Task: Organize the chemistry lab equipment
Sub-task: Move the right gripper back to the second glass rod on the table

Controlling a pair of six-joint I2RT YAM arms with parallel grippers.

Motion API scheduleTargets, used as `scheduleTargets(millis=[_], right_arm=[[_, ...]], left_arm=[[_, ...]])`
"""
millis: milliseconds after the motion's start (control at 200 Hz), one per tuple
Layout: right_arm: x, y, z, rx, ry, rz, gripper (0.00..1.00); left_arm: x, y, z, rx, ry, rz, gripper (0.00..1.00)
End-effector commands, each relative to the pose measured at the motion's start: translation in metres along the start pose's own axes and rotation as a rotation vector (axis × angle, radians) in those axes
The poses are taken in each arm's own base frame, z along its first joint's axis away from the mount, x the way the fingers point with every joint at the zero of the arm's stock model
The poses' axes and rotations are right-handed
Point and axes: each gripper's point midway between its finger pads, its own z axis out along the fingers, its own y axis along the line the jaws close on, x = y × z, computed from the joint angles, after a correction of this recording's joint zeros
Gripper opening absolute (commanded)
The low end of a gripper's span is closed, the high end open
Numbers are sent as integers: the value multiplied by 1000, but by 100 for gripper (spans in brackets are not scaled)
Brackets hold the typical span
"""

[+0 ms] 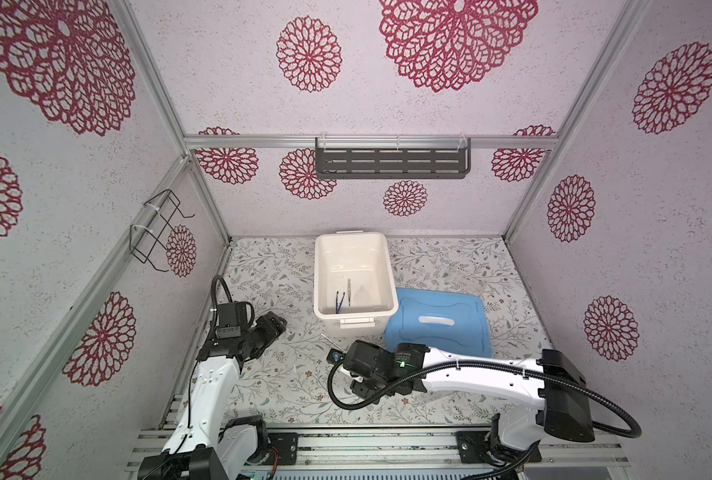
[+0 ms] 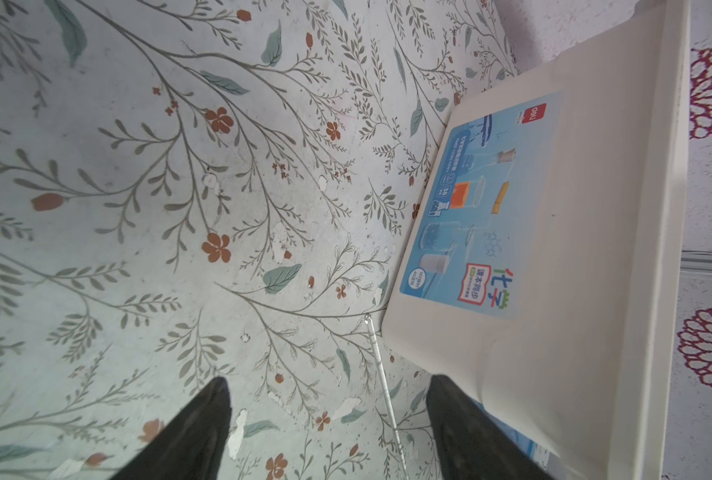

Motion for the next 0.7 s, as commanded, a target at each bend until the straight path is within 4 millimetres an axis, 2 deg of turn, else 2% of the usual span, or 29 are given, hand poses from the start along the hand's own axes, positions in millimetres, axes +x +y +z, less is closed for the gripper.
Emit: scheduleTargets(millis=[0,105,205,275,295,435,696], right_arm=[[-16,-7,-3,5,-129,102,43],[-6,-14,16,-1,-139,181,43],[-1,-23,28,-7,-175,248,43],[-1,-23,33,-20,-225,267,44],[1,-35,36,-9,-234,298,44],[9,-53,46,11,-240,361,43],[24,-48,70,-27,-179,320,37]], left_arm=[[-2,-5,6,47,0,-28,78],[0,-8,9,68,13,-51,78],[0,-7,12,74,16,-60,78],[0,-7,13,78,18,-60,77],[1,-7,14,80,20,-60,77],[2,-5,17,75,30,-63,77],[4,-5,23,95,38,-102,77]])
